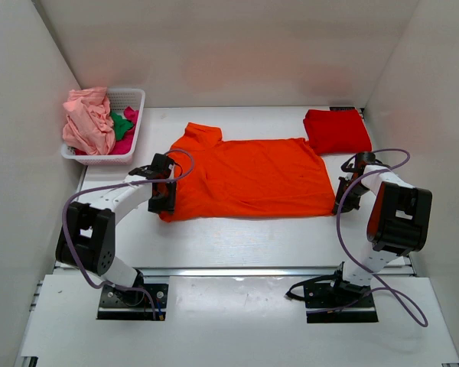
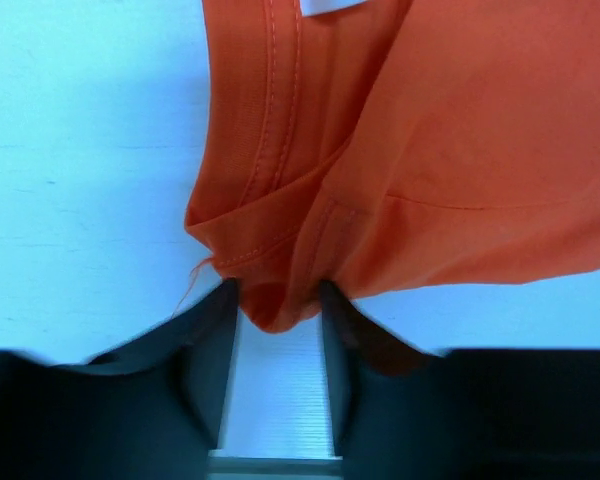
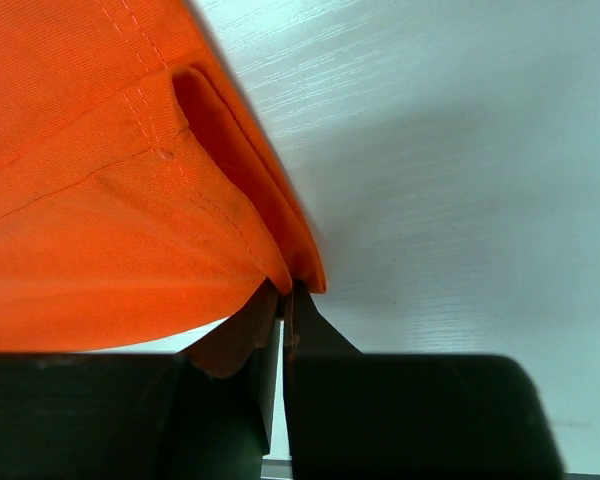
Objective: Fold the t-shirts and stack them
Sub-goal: Fold the flattened tshirt in 1/3 of the way
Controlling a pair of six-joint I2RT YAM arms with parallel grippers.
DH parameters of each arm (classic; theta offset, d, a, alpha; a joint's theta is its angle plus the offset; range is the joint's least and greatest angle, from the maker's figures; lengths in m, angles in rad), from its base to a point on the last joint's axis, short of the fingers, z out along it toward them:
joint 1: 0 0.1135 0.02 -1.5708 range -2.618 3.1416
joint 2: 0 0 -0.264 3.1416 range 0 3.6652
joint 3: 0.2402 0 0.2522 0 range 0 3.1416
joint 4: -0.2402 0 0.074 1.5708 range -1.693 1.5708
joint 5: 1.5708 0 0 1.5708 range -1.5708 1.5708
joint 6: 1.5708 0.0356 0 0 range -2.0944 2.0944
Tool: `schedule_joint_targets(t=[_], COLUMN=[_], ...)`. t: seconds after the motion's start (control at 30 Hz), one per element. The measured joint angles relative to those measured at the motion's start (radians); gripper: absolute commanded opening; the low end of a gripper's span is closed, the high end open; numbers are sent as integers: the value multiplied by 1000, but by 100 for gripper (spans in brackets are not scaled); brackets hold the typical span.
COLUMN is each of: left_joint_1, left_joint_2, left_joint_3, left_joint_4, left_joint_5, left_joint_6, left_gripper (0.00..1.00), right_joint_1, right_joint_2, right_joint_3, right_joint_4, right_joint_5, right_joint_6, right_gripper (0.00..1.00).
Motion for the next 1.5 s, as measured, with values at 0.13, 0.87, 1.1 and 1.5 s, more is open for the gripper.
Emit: schedule_joint_targets(t=[0.13,0.87,1.1,1.5], left_joint_1=[0,98,100,74], left_joint_2=[17,-42,-20,93], left_joint_3=[-10,-11,-11,-13], left_joint_4=[1,-47,-28,16], left_joint_5=[3,-39,-43,-34], left_joint_6=[-24,63,24,-43], left_gripper=[2,55,51,0], right_joint_1=[0,-14,-17,-17], right_joint_2=[0,0,0,0], right_joint_3=[0,0,0,0], right_joint_4=[0,0,1,1], right_joint_5=[0,-6,-6,-6], right_joint_6=[0,2,3,3], right_gripper=[0,0,0,0])
